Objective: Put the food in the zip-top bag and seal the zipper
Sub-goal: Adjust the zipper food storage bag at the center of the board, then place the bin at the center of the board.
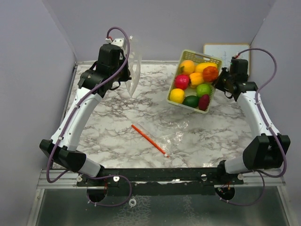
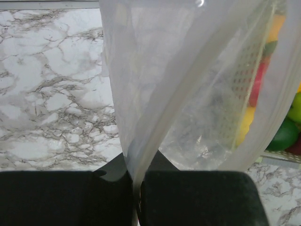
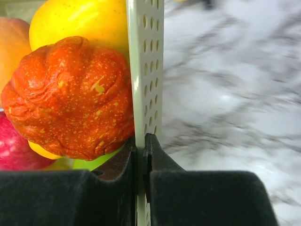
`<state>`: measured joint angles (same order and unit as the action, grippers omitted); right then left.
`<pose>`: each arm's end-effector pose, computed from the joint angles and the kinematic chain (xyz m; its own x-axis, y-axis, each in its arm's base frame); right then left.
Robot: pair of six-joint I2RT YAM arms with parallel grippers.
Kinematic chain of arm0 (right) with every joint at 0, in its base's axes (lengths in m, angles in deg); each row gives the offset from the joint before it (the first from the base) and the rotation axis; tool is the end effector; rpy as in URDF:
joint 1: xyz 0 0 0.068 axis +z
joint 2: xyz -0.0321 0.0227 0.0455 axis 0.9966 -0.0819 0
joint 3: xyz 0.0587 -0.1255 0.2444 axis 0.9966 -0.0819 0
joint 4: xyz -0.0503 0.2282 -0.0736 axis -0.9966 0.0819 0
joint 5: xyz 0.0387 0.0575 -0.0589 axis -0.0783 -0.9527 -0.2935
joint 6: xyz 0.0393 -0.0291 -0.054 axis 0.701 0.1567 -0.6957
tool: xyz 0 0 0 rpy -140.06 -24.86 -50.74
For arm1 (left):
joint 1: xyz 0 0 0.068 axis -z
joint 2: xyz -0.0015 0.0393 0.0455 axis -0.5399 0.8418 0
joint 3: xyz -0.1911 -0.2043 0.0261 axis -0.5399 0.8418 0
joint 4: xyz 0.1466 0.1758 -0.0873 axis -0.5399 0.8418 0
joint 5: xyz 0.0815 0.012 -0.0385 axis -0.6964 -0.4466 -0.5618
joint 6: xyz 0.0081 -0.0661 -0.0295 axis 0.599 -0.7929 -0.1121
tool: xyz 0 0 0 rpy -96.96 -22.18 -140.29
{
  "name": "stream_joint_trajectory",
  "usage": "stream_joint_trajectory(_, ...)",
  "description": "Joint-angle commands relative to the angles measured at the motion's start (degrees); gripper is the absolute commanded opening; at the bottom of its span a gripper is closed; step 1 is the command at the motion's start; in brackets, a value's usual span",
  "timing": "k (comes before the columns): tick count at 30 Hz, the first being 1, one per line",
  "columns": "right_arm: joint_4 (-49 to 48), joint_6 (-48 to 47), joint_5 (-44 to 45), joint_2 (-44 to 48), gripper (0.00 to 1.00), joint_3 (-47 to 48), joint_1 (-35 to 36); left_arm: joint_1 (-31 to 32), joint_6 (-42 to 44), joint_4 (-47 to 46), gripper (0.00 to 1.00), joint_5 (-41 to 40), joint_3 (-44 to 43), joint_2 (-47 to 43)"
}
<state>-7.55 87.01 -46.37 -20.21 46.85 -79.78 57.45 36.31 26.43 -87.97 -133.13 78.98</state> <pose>0.3273 0.0349 0.3346 -0.6173 0.3969 -0.6792 0.1610 0.9088 0.3848 0.2848 -0.1247 0.4472 -0.5182 -0.1436 -0.8431 0.1660 0.9502 -0.2638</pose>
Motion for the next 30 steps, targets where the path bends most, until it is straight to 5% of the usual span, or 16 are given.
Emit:
stream_joint_trajectory(1, 0.8, -1.0, 3.9, 5.8, 0.02, -4.5, -8.1, 0.1, 0.7, -0.4, 0.0, -1.3, 1.2, -1.8)
stream_joint_trajectory(12, -2.7, -1.8, 20.9, 10.8, 0.02, -15.7, -16.7, 0.1, 1.3, -0.2, 0.0, -2.5, 1.8, -1.8)
stream_joint_trajectory(21, -9.8, -0.4, 9.3, 8.4, 0.02, -24.9, -16.3, 0.1, 1.7, 0.0, 0.0, -3.3, 1.5, -0.8)
stream_joint_trajectory(30, -9.5, 3.2, 2.8, 6.9, 0.02, -27.2, -0.7, 0.1, 1.5, -1.1, 0.0, -0.4, 2.0, 1.9)
